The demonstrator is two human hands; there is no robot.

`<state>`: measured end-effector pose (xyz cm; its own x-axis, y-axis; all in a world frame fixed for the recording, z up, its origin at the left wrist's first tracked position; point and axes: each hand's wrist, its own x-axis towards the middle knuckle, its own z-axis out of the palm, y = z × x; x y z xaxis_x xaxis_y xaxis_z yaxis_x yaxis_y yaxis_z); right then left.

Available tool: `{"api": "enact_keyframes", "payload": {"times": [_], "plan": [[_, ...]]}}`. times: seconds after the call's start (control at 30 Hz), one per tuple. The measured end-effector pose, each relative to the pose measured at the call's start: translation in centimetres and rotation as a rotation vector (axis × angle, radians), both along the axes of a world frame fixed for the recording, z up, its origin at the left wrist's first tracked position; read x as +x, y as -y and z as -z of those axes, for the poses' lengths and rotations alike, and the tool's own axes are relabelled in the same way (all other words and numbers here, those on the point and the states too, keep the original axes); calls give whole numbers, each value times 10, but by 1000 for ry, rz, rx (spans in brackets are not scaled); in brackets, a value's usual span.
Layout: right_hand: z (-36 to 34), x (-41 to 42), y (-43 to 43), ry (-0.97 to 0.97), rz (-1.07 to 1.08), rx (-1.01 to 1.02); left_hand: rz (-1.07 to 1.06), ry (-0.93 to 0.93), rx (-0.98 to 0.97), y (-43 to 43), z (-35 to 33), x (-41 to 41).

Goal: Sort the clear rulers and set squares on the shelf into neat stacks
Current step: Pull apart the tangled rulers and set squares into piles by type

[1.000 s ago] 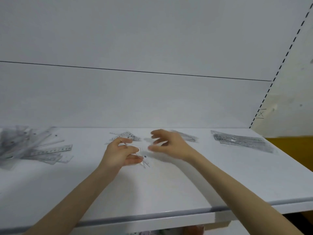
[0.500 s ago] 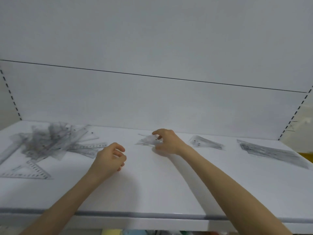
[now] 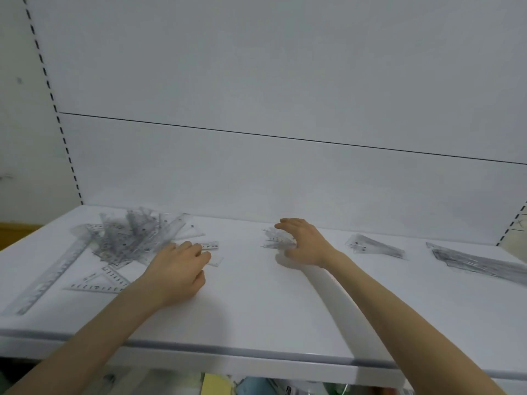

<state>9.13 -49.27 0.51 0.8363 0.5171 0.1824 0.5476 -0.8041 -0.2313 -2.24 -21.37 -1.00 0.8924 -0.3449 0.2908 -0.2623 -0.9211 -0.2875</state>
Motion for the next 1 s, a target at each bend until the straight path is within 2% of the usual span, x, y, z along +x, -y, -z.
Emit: {"api": "enact_keyframes", "payload": {"times": [0.1,0.23,0.33,0.5,0.83,1.0], "plan": [[-10,-25,-4,57,-39,-57,-26,-12,-70,-6,-2,-18],[-18,-60,-20,132,-30,-143,-175,-60,-139,-25,-7,-55],[-18,-83,-40,157,-81,-120,-307,-96,-194,-41,-7,-86],[-9,-111,-82,114,-200,-98,-411,-99,-240,-66,-4,-129],[4,-127,-168,40,-263,-89,-443,42,-387,-150,-9,-144],[4,-122,-223,53,-277,-32,-408,6,-401,-202,-12,-126]]}}
